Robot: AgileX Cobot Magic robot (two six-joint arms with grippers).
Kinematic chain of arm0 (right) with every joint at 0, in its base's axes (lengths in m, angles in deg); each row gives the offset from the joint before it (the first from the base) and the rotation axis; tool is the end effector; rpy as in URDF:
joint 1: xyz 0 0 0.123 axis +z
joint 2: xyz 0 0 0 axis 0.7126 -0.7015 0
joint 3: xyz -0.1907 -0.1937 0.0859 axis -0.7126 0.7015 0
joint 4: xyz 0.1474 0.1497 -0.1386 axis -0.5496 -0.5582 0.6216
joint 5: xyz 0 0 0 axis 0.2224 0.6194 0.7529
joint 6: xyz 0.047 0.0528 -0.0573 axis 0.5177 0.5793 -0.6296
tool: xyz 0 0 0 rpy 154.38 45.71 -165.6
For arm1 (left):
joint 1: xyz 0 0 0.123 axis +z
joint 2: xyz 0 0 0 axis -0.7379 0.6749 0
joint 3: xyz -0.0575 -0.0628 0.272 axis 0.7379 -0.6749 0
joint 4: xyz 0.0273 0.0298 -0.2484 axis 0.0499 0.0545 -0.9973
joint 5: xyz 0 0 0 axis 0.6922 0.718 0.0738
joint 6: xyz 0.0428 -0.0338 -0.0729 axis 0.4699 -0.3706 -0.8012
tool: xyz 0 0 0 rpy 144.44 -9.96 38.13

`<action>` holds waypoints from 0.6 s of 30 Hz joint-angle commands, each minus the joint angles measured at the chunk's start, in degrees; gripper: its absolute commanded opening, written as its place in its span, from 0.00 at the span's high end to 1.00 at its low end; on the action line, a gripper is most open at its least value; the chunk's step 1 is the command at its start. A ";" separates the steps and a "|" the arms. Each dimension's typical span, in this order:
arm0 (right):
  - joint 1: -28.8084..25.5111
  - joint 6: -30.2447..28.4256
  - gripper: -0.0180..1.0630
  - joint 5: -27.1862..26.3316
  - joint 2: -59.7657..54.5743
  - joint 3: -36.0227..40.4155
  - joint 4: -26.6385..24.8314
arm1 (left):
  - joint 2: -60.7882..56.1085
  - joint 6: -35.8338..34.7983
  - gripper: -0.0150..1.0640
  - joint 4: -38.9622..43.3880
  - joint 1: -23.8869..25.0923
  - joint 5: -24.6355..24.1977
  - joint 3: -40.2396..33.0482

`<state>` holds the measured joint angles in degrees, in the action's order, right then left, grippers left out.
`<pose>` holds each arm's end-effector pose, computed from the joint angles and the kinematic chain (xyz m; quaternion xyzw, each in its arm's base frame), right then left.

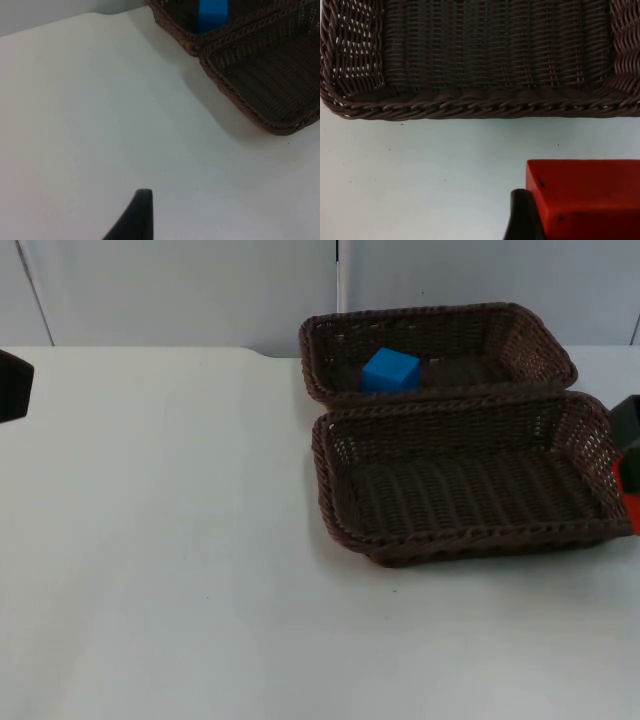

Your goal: Pick up one cube with the left hand and place it into the upper basket. Pick up one cube with the right hand and place it into the lower basket.

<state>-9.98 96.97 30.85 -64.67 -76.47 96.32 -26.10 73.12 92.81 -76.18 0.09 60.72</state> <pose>0.2087 0.1255 0.2374 -0.0572 0.9540 0.0530 0.2893 0.1145 -0.0578 0.3036 0.1818 0.8698 -0.1085 0.4458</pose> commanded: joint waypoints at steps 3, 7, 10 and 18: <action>0.22 -0.46 0.98 -0.30 0.43 -0.34 0.02 | -0.41 -0.39 0.01 -0.69 -0.36 0.85 -0.27; 0.22 -0.46 0.98 -0.30 0.43 -0.34 0.02 | -0.41 -0.39 0.01 -0.69 -0.36 0.85 -0.27; 0.22 -1.78 0.98 -0.30 0.43 -0.34 0.02 | -0.41 -0.39 0.01 -0.79 -0.36 0.85 -0.27; 0.22 -2.81 0.98 0.68 -0.43 -1.99 0.02 | -0.41 -0.39 0.01 -0.90 -0.36 0.96 -0.27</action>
<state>-9.98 95.09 31.31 -64.96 -77.46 96.32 -26.10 73.12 92.81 -76.18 0.09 60.72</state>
